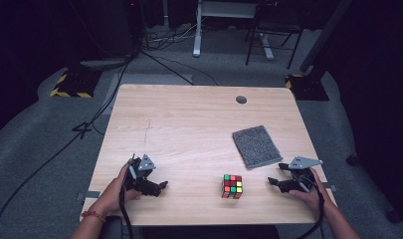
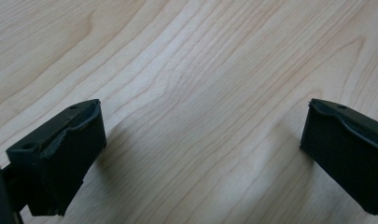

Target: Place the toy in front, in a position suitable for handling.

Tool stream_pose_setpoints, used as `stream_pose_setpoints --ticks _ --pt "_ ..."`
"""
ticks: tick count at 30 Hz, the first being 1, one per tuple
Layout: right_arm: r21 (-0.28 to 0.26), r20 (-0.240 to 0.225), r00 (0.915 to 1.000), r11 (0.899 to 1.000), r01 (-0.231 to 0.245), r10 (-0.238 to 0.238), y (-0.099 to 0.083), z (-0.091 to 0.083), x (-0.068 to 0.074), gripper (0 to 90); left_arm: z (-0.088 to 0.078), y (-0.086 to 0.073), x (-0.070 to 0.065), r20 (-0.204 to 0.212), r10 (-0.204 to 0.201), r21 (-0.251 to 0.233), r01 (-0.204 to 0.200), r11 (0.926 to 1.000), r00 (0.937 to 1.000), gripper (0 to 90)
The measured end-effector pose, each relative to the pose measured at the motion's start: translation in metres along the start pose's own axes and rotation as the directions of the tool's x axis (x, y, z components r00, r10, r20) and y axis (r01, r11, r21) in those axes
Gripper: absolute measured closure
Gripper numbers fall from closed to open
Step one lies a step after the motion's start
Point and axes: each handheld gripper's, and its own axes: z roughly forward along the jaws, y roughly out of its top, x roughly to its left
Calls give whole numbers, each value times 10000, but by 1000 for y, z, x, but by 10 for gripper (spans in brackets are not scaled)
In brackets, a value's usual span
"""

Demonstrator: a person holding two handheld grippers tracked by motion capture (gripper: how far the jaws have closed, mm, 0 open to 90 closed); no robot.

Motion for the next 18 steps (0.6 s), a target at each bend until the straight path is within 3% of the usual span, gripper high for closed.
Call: stream_pose_setpoints --ticks 1,3,4,5,7,8,9,11,13,14,16,18 --pt "18 6 10000 10000 14 -14 0 0 0 220 5 5 -7 238 326 -10 -326 9995 9992 3" --pt "5 -5 10000 10000 7 -7 0 0 0 220 6 7 -10 354 389 2 -389 9992 9986 3" --pt "7 1 10000 10000 -9 9 0 0 0 220 11 12 -19 653 791 -11 -792 9969 9947 3" --pt "7 1 10000 10000 -9 9 0 0 0 220 11 12 -19 653 791 -11 -792 9969 9947 3" --pt "4 23 10000 10000 -16 16 0 0 0 219 17 18 -29 1102 1262 -51 -1264 9920 9859 4" --pt "4 23 10000 10000 -16 16 0 0 0 219 17 18 -29 1102 1262 -51 -1264 9920 9859 3" --pt "24 36 10000 10000 -20 20 0 0 0 219 19 21 -33 1350 1550 -84 -1553 9878 9786 3" --pt "46 49 10000 10000 -31 30 1 1 0 216 24 26 -37 1610 1811 -142 -1812 9833 9702 3" --pt "40 43 10000 10000 -51 51 1 1 0 216 31 34 -45 1983 2169 -194 -2174 9759 9559 1" --pt "40 43 10000 10000 -51 51 1 1 0 216 31 34 -45 1983 2169 -194 -2174 9759 9559 1" --pt "40 68 10000 10000 -69 68 1 1 0 216 39 43 -53 2252 2542 -244 -2554 9665 9406 1" --pt "51 72 9999 10000 -73 73 1 1 0 216 45 50 -60 2395 2703 -277 -2717 9620 9325 1"
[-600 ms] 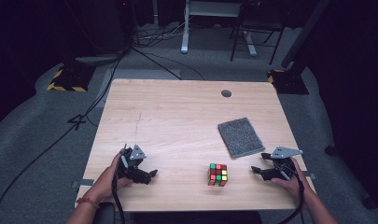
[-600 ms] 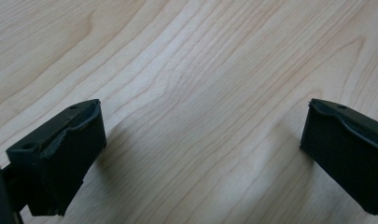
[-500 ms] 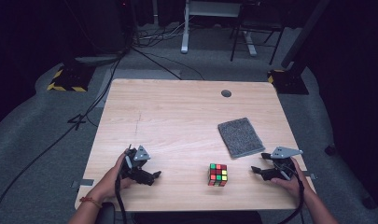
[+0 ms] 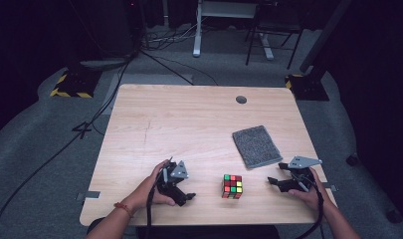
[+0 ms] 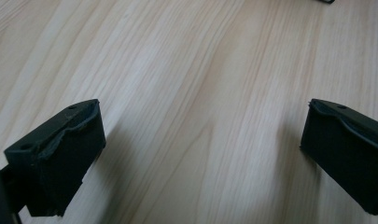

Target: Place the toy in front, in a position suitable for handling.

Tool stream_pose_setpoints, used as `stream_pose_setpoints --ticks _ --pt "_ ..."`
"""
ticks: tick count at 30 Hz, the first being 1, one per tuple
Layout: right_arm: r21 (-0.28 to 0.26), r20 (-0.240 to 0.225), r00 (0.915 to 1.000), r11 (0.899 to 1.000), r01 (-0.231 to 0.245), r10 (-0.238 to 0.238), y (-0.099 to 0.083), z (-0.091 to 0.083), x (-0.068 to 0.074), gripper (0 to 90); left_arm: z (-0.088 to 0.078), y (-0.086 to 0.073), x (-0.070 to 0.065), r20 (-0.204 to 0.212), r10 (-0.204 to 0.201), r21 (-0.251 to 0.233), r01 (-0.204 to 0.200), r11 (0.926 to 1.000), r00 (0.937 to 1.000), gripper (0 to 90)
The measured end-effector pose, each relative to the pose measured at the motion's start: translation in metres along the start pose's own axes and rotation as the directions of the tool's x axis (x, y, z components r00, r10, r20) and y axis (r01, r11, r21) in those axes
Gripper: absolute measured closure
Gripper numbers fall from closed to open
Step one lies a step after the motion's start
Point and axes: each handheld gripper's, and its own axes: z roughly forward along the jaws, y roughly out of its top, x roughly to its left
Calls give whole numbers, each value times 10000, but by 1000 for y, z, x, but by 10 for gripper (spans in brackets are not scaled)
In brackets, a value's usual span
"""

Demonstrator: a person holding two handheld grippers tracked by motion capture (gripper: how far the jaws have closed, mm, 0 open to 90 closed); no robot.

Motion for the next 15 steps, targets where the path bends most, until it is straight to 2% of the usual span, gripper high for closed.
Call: stream_pose_setpoints --ticks 2,3,4,5,7,9,11,12,14,15 --pt "8 -6 10000 10000 7 -7 0 0 0 216 3 4 -2 102 113 21 -113 9999 9999 1" --pt "33 17 10000 10000 -10 10 0 0 0 216 10 11 -7 310 332 -4 -332 9994 9990 1" --pt "33 17 10000 10000 -10 10 0 0 0 216 10 11 -7 310 332 -4 -332 9994 9990 1" --pt "70 66 10000 10000 -28 28 1 0 2 222 16 19 -11 456 538 35 -540 9985 9975 1" --pt "106 56 10000 9999 17 -18 1 0 3 234 20 22 -14 544 627 32 -630 9980 9965 1" --pt "210 -51 9996 9994 264 -263 6 0 13 255 26 30 -18 718 818 67 -825 9966 9941 1" --pt "164 -97 9992 9991 379 -378 7 1 17 258 29 33 -19 759 854 51 -861 9963 9934 1" --pt "-43 -271 9975 9979 647 -648 15 1 30 270 32 36 -21 791 869 73 -878 9961 9931 1" --pt "-132 -348 9966 9971 749 -753 18 1 34 271 35 41 -22 835 918 75 -927 9957 9923 1" --pt "-314 -522 9932 9942 1026 -1042 25 2 46 277 40 45 -24 908 1002 19 -1008 9949 9908 1"
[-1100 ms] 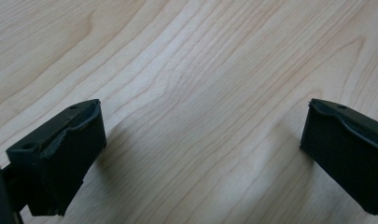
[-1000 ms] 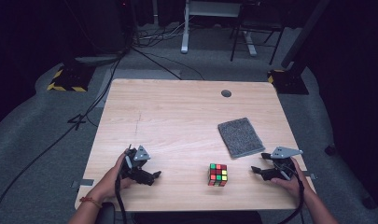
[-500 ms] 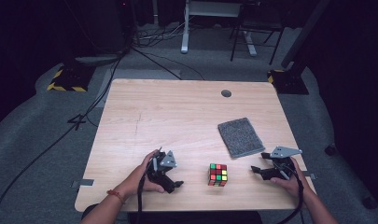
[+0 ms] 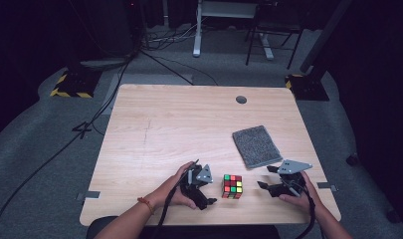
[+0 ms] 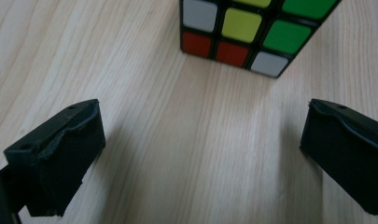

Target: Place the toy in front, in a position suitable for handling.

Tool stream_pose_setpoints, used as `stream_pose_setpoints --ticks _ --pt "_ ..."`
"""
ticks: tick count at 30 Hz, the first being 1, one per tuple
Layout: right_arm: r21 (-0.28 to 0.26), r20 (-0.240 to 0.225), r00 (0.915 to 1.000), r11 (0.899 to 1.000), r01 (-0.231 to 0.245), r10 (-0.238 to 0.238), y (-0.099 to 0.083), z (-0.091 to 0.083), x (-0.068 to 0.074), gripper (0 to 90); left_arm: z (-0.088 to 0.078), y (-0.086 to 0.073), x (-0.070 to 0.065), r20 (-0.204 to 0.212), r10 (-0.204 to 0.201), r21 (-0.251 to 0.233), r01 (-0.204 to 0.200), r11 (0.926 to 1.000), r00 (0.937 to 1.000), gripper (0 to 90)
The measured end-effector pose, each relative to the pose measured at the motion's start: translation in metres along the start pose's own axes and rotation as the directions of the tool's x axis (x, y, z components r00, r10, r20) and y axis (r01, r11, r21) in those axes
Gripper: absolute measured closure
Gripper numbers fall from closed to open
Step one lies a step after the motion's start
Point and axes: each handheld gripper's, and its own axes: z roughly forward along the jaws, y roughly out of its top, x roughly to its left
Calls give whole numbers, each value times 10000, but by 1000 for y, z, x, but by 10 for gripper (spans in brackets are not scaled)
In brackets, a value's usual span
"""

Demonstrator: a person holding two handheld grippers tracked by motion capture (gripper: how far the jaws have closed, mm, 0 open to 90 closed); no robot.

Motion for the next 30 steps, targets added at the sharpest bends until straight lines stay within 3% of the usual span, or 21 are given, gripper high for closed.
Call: stream_pose_setpoints --ticks 6,17,30 --pt "-3 -294 9986 9991 429 -429 15 10 21 288 7 9 -3 163 163 109 -164 9998 9997 1" --pt "-62 -500 9963 9976 690 -692 27 23 31 301 17 21 -2 326 404 52 -406 9992 9986 1" --pt "-83 -480 9930 9942 1073 -1075 40 38 43 312 18 21 -2 273 395 -6 -395 9992 9988 15"
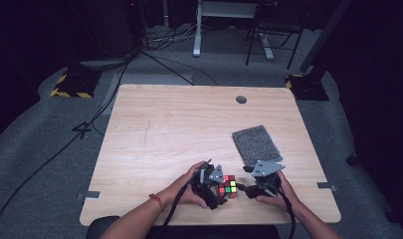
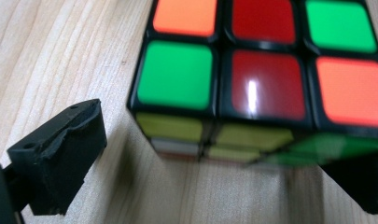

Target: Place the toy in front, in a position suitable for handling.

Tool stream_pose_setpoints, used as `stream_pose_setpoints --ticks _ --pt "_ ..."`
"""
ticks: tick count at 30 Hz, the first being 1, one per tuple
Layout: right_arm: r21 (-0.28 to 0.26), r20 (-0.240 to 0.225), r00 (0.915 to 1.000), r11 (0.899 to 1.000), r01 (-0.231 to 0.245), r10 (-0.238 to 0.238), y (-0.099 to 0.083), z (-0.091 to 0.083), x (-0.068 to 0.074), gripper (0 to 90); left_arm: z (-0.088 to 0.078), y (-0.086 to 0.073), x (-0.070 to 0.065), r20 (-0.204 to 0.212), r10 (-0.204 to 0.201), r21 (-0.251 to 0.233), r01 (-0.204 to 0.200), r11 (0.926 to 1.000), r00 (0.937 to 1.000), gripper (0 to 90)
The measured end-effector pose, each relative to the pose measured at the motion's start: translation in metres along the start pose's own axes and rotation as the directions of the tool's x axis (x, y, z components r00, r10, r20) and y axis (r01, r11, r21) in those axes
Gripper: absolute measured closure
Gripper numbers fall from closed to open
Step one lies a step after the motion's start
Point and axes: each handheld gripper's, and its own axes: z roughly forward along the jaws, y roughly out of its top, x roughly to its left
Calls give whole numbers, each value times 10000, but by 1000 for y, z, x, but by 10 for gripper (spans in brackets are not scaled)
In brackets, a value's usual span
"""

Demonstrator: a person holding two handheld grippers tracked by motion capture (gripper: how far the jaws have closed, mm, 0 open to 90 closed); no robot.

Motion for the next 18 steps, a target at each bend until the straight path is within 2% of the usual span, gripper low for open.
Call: stream_pose_setpoints --ticks 6,9,12,15,18 --pt "34 -169 9998 9999 97 -96 0 2 -1 304 -2 -1 1 -37 -73 -204 73 9998 10000 96" --pt "0 -200 9998 10000 -30 30 -1 2 -4 304 -2 -1 2 15 3 -283 -2 9996 10000 148" --pt "10 -244 9996 9999 -121 121 -1 3 -5 302 -2 -1 1 16 56 -384 -56 9992 10000 155" --pt "49 -376 9992 9999 107 -105 1 6 2 310 -1 1 0 -2 44 -354 -44 9994 10000 159" --pt "22 -418 9990 9999 145 -144 3 9 5 306 -1 2 0 74 139 -444 -136 9989 9999 201"
